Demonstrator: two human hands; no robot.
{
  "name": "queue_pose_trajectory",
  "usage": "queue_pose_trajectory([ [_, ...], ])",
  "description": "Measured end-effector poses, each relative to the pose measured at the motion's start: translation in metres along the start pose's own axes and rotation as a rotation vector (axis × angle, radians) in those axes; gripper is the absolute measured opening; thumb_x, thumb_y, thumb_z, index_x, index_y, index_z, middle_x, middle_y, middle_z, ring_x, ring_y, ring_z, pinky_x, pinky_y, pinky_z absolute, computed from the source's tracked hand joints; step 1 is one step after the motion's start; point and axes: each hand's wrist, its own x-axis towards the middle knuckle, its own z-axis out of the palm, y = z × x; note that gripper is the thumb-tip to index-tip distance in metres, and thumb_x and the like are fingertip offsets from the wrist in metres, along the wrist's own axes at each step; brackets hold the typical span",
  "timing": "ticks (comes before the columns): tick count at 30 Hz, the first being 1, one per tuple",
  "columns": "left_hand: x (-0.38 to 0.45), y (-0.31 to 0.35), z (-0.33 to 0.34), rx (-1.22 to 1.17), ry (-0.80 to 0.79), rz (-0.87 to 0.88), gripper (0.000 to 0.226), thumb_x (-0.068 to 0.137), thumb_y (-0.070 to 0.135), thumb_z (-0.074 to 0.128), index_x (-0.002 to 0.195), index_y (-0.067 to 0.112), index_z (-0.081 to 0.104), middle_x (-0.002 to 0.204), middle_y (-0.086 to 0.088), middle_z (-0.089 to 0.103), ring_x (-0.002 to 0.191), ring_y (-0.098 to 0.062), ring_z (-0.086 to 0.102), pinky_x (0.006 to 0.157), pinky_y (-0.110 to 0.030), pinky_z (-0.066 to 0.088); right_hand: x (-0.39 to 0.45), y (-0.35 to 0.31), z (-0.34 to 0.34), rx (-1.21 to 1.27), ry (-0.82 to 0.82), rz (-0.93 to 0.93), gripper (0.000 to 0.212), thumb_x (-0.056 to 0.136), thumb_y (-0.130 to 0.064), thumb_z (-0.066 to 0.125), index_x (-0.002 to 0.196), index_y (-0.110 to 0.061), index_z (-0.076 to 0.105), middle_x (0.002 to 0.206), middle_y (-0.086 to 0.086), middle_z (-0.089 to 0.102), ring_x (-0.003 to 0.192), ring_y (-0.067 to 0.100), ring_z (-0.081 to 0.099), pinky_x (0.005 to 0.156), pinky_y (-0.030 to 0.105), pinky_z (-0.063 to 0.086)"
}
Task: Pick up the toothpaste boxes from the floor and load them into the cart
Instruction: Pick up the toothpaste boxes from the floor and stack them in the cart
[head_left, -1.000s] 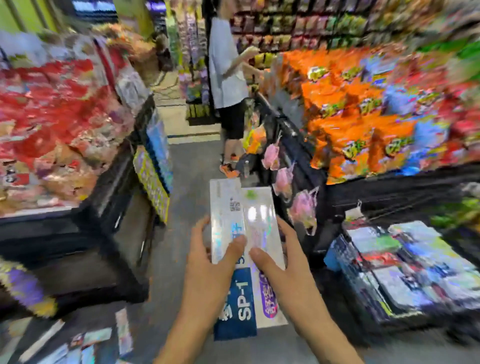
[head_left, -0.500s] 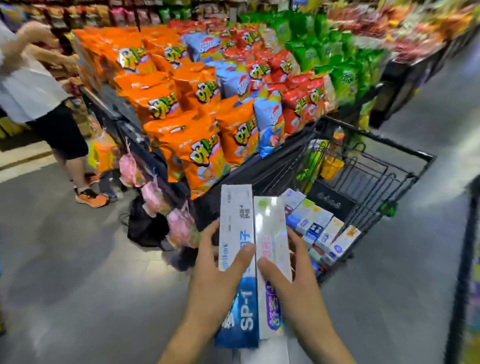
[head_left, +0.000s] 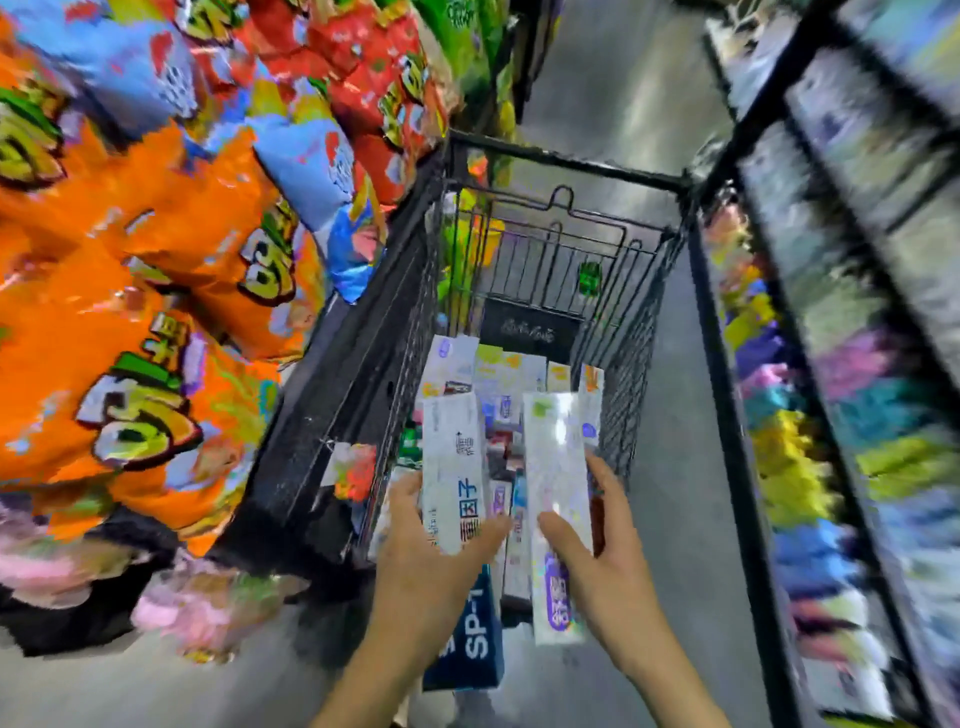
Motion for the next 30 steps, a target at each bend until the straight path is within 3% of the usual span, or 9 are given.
queue_pose_trajectory([
  [3,0.055,-0.024,-0.002,0.115,-0.137,-0.028,0.053,0.078,0.032,0.086,0.110,0.033,0.043,0.093,0.015,0.071,0.078,0.009,0.067,0.061,-0.007,0.048,0.028,0.027,0.015,0.016,0.094,0.045,0.056,0.090,-0.031,0.069,0.132,-0.056,0.042,0.126,-0.030,0.061,0.113,-0.008,0.060,0.085,0.009,0.048],
  [7,0.109,-0.067,0.010,0.275,-0.192,-0.054,0.044,0.085,0.036,0.078,0.113,0.028,0.046,0.094,0.019,0.068,0.078,0.012,0.064,0.063,-0.009,0.049,0.052,0.078,0.036,0.040,0.182,0.128,0.053,0.089,-0.042,0.071,0.131,-0.060,0.045,0.134,-0.022,0.060,0.123,0.002,0.059,0.102,0.033,0.047],
  [12,0.158,-0.134,0.048,0.489,-0.069,-0.019,0.047,0.074,0.055,0.068,0.103,0.021,0.054,0.092,0.012,0.051,0.089,-0.022,0.058,0.081,-0.045,0.052,0.080,0.162,0.052,0.112,0.232,0.287,0.045,0.097,-0.025,0.061,0.129,-0.054,0.047,0.106,-0.018,0.071,0.083,-0.002,0.068,0.069,0.012,0.052],
  [15,0.175,-0.166,0.069,0.586,-0.068,-0.007,0.053,0.072,0.065,0.060,0.104,0.023,0.053,0.099,0.004,0.055,0.089,-0.024,0.059,0.074,-0.037,0.049,0.097,0.204,0.056,0.095,0.234,0.314,0.047,0.094,-0.034,0.064,0.125,-0.064,0.046,0.095,-0.017,0.066,0.074,-0.002,0.060,0.068,0.014,0.050],
  [17,0.182,-0.184,0.075,0.702,-0.064,0.040,0.053,0.076,0.062,0.063,0.105,0.020,0.051,0.098,0.002,0.054,0.085,-0.027,0.059,0.067,-0.033,0.042,0.106,0.228,0.056,0.103,0.256,0.306,0.046,0.094,-0.030,0.064,0.123,-0.061,0.047,0.090,-0.022,0.065,0.070,-0.004,0.059,0.066,0.010,0.048],
  [20,0.188,-0.207,0.080,0.831,-0.044,0.110,0.066,0.076,0.060,0.068,0.113,0.007,0.055,0.099,-0.011,0.063,0.083,-0.037,0.062,0.065,-0.035,0.043,0.115,0.246,0.054,0.104,0.239,0.305,0.045,0.094,-0.033,0.062,0.128,-0.058,0.046,0.103,-0.006,0.067,0.084,0.008,0.062,0.069,0.012,0.048],
  [25,0.194,-0.226,0.084,1.070,-0.067,0.080,0.077,0.082,0.069,0.057,0.120,0.003,0.054,0.112,-0.014,0.063,0.099,-0.036,0.061,0.079,-0.041,0.046,0.114,0.260,0.050,0.041,0.241,0.287,0.047,0.096,-0.037,0.062,0.116,-0.075,0.045,0.106,-0.004,0.069,0.091,0.017,0.064,0.086,0.035,0.051],
  [29,0.195,-0.234,0.089,1.164,-0.009,0.211,0.072,0.075,0.066,0.047,0.104,0.001,0.059,0.090,-0.016,0.062,0.079,-0.036,0.061,0.067,-0.042,0.047,0.114,0.264,0.051,0.010,0.187,0.323,0.040,0.089,-0.054,0.061,0.123,-0.067,0.044,0.109,0.021,0.062,0.093,0.041,0.061,0.088,0.056,0.053],
  [30,0.195,-0.235,0.088,1.184,0.024,0.232,0.069,0.074,0.064,0.048,0.103,0.003,0.058,0.089,-0.014,0.059,0.080,-0.035,0.058,0.066,-0.041,0.044,0.114,0.266,0.052,0.004,0.175,0.339,0.037,0.091,-0.051,0.062,0.120,-0.064,0.045,0.104,0.016,0.065,0.090,0.039,0.063,0.086,0.055,0.054],
])
